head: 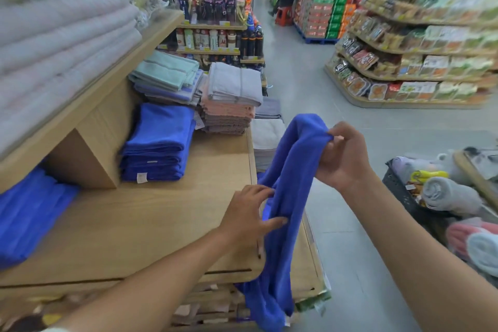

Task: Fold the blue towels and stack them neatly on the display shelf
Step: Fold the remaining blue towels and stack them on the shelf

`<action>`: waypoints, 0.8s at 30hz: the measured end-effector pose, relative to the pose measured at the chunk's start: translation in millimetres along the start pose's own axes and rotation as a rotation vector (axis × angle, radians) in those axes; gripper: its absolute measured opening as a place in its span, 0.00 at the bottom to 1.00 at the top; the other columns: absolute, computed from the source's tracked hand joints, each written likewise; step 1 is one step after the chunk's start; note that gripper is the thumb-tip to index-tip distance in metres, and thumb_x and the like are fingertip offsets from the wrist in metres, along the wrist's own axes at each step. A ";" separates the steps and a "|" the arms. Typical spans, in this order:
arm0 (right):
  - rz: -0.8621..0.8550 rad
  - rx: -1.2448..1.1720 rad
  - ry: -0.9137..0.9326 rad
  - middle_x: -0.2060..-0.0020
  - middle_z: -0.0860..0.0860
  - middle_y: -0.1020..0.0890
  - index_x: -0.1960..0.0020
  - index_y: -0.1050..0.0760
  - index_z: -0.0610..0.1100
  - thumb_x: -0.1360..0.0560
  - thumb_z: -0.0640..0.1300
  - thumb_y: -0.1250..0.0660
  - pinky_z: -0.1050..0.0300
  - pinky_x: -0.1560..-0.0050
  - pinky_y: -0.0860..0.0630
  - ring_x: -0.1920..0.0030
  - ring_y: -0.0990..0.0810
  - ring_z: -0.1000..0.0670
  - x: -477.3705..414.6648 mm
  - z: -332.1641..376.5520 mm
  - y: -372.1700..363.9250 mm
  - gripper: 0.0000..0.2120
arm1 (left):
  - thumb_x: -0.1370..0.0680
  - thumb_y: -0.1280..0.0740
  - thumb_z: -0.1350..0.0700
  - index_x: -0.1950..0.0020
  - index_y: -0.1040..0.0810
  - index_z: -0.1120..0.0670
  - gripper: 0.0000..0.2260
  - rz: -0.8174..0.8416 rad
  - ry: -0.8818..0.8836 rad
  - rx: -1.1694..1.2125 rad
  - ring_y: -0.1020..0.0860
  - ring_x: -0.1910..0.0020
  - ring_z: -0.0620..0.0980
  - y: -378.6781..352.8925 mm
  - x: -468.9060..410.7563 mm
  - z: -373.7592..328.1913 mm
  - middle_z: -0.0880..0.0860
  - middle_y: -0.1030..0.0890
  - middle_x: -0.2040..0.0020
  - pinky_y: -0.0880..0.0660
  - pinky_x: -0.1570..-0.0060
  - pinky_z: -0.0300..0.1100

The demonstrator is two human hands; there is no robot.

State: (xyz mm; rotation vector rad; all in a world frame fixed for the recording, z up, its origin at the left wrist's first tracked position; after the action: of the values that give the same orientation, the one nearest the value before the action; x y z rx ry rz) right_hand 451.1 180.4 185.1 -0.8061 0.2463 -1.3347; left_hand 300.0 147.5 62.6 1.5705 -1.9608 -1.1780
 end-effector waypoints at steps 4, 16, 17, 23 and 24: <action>0.094 -0.078 0.169 0.76 0.54 0.26 0.71 0.28 0.45 0.35 0.42 0.36 0.65 0.66 0.33 0.73 0.27 0.54 31.8 48.7 -46.8 0.07 | 0.29 0.28 0.34 0.47 0.20 0.44 0.18 0.229 0.147 0.407 0.18 0.52 0.39 -20.2 9.9 -25.8 0.41 0.16 0.51 0.20 0.50 0.48; 0.297 -0.001 0.724 0.62 0.46 0.16 0.52 0.27 0.41 0.23 0.33 0.33 0.55 0.59 0.19 0.59 0.14 0.49 117.3 189.8 -195.5 0.05 | 0.25 0.27 0.45 0.34 0.30 0.44 0.22 -0.521 -0.101 0.536 0.23 0.40 0.46 84.2 39.9 -99.2 0.42 0.25 0.38 0.27 0.43 0.35; 0.302 0.023 0.766 0.62 0.46 0.16 0.46 0.30 0.41 0.23 0.33 0.33 0.54 0.57 0.18 0.58 0.14 0.48 120.2 194.0 -206.4 0.09 | 0.26 0.27 0.39 0.34 0.30 0.42 0.23 -0.495 -0.142 0.506 0.24 0.39 0.45 90.4 36.9 -118.8 0.40 0.25 0.39 0.28 0.44 0.33; 0.259 0.192 0.967 0.60 0.44 0.15 0.20 0.48 0.40 0.25 0.28 0.31 0.45 0.41 0.18 0.51 0.15 0.41 132.6 199.7 -246.9 0.40 | 0.28 0.33 0.30 0.36 0.28 0.37 0.24 -0.263 0.154 0.403 0.25 0.41 0.39 93.7 -16.5 -132.7 0.33 0.26 0.39 0.26 0.42 0.41; 0.241 0.212 0.988 0.59 0.43 0.15 0.19 0.51 0.42 0.24 0.29 0.31 0.45 0.40 0.19 0.50 0.15 0.41 133.2 202.3 -247.1 0.42 | 0.25 0.35 0.36 0.42 0.26 0.39 0.14 -0.262 0.183 0.378 0.22 0.47 0.41 98.6 -23.7 -124.6 0.35 0.23 0.45 0.23 0.47 0.43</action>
State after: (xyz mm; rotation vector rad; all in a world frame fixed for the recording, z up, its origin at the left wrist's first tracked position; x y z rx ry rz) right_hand 415.5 129.4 525.5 0.1192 0.9246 -1.4057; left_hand 335.7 125.6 217.7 2.0965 -1.9818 -0.7405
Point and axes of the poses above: each hand's wrist, its own x-axis away from the middle knuckle, its own y-axis out of the back of the hand, z = x × y, the point moved 9 cm from there along -x, towards the middle knuckle
